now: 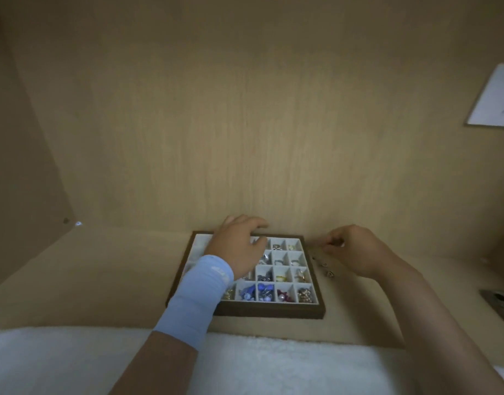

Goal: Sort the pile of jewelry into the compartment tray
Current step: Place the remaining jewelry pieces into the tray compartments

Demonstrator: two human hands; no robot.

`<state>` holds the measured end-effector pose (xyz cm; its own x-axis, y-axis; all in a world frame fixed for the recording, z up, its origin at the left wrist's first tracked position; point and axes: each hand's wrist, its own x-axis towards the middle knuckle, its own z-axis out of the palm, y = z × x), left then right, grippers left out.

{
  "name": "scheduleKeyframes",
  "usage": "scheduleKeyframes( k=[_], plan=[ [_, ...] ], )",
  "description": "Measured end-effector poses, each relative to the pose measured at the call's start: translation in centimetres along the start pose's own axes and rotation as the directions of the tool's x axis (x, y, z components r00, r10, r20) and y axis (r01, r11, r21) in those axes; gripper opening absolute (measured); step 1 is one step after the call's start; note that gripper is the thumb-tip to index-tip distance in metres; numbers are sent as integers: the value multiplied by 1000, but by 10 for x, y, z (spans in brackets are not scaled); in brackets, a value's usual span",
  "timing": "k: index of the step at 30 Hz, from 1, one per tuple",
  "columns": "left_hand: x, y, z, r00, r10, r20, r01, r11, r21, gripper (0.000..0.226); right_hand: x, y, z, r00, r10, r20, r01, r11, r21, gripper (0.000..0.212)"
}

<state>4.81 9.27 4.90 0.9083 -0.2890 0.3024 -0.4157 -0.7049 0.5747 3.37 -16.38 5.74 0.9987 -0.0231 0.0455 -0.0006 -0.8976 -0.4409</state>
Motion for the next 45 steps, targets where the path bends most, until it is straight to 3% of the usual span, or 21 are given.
scheduleKeyframes(
  k=[3, 7, 13, 18, 21, 24, 31, 45],
  plan=[
    [5, 27, 29, 994, 47, 94, -45, 999, -21, 32, 3, 18, 6, 995, 92, 42, -90, 995, -40, 15],
    [8, 50, 66, 984, 67, 165, -80, 994, 73, 35, 11, 31, 15, 994, 88, 65, -86, 996, -29, 14],
    [11, 47, 88, 988, 58, 143, -86, 978, 193, 38, 14, 34, 19, 998, 38, 58, -40, 999, 32, 5],
    [9, 44, 88, 991, 74, 113, -96, 976, 197, 40, 11, 33, 17, 996, 23, 85, -27, 998, 48, 15],
    [9, 45, 86, 994, 82, 77, -90, 989, 115, 36, 9, 33, 10, 998, -7, 64, -5, 983, 184, 15],
    [9, 47, 81, 999, 13, 53, -8, 994, -108, 33, 8, 27, 1, 999, -44, 26, 32, 934, 356, 14],
    [11, 61, 57, 984, -30, 175, 125, 816, -564, 21, -4, 3, -15, 984, -177, -19, 156, 802, 577, 15],
    [11, 42, 20, 985, -119, 122, 165, 846, -507, 14, -10, -26, -7, 994, -94, -46, 98, 685, 722, 13]
  ],
)
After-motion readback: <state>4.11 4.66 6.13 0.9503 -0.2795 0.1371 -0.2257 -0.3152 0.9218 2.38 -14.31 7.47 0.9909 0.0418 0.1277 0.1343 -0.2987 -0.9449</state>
